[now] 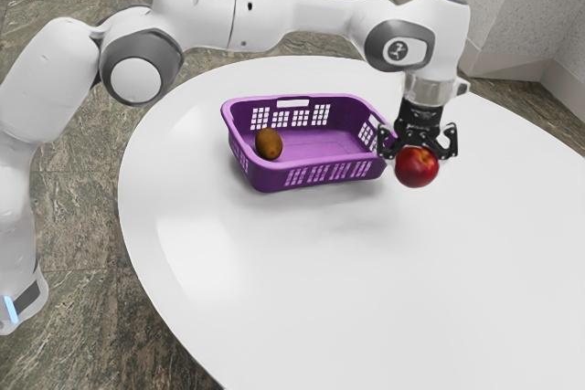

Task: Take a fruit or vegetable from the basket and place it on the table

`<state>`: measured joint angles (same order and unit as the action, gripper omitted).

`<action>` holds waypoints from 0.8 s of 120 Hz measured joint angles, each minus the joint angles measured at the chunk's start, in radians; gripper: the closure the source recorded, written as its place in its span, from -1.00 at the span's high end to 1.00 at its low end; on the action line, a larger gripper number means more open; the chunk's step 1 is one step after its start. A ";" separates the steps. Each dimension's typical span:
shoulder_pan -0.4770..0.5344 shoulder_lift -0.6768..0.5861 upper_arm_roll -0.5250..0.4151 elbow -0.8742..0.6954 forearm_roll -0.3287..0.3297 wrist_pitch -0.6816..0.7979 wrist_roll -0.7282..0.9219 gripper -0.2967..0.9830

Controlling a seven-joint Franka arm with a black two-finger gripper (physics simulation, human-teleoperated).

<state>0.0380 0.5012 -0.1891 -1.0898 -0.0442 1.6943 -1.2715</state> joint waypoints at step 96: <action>0.079 -0.133 0.011 -0.018 -0.024 0.053 -0.088 0.53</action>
<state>0.1174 0.3682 -0.1781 -1.1079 -0.0683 1.7469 -1.3598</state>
